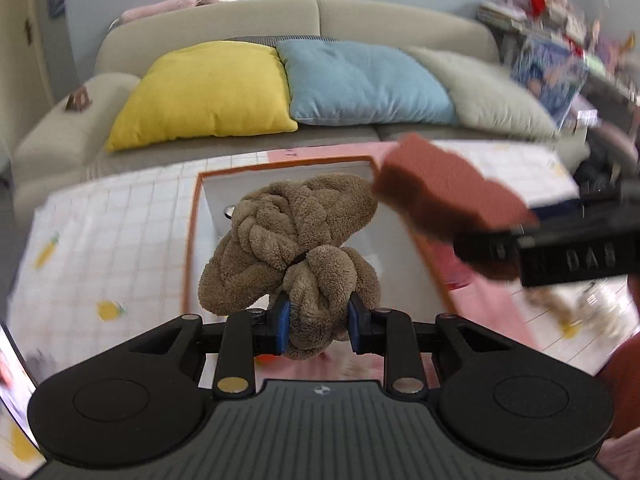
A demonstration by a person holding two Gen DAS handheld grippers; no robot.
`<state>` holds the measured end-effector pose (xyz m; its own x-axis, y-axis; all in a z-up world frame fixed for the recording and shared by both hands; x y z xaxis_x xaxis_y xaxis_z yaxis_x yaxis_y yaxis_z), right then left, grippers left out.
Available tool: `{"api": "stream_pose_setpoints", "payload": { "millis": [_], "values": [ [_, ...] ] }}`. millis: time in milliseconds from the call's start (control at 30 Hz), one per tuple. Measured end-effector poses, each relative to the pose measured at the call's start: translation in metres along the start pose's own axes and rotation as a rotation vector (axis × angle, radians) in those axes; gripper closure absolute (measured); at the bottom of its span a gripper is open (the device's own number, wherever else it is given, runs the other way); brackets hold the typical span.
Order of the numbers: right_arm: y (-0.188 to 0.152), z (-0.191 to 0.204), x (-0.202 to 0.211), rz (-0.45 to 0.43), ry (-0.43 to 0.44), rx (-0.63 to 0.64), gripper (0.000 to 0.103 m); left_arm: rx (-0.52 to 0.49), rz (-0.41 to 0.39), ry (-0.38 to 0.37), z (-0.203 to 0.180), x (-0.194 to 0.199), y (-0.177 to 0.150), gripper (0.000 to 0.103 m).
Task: Organize soft objects
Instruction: 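Carry towel and sponge over the white box and open both tools to drop them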
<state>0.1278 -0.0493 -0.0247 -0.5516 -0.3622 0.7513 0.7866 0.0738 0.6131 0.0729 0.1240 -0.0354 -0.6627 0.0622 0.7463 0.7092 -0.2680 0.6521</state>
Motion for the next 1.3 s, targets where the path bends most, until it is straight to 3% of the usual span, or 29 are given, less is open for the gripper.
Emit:
{"api": "stream_pose_setpoints", "payload": {
  "millis": [100, 367, 567, 1000, 1100, 1167, 1300],
  "values": [
    [0.018, 0.013, -0.022, 0.005, -0.028, 0.034, 0.033, -0.058, 0.036, 0.031, 0.007, -0.015, 0.008, 0.072],
    [0.051, 0.033, -0.082, 0.071, -0.030, -0.020, 0.033, -0.176, 0.127, 0.054, 0.021, -0.058, 0.013, 0.072],
    [0.058, 0.044, -0.123, 0.110, -0.140, 0.093, 0.033, -0.317, 0.178, 0.103, 0.014, -0.081, 0.015, 0.072],
    [0.057, 0.047, -0.157, 0.207, -0.142, 0.205, 0.031, -0.341, 0.253, 0.087, 0.020, -0.115, 0.008, 0.069],
    [0.056, 0.050, -0.158, 0.188, -0.139, 0.235, 0.030, -0.336, 0.252, 0.093, 0.022, -0.116, 0.007, 0.065],
    [0.055, 0.050, -0.158, 0.186, -0.137, 0.253, 0.030, -0.337, 0.236, 0.100, 0.023, -0.115, 0.005, 0.052],
    [0.057, 0.047, -0.156, 0.188, -0.122, 0.242, 0.030, -0.300, 0.215, 0.095, 0.028, -0.110, 0.007, 0.041]
  ]
}}
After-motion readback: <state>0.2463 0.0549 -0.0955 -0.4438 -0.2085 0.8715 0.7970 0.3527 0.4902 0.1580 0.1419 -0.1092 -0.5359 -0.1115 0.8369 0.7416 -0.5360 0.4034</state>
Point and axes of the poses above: each gripper's, at about its wrist camera, not at the fingertips, and x roughly against the way its jaws point, z to its left, y to its top, the point moved 2 cm from there along -x, roughly the way its jaws point, and after that the axes turned 12 degrees about -x, right-handed, at the moved point
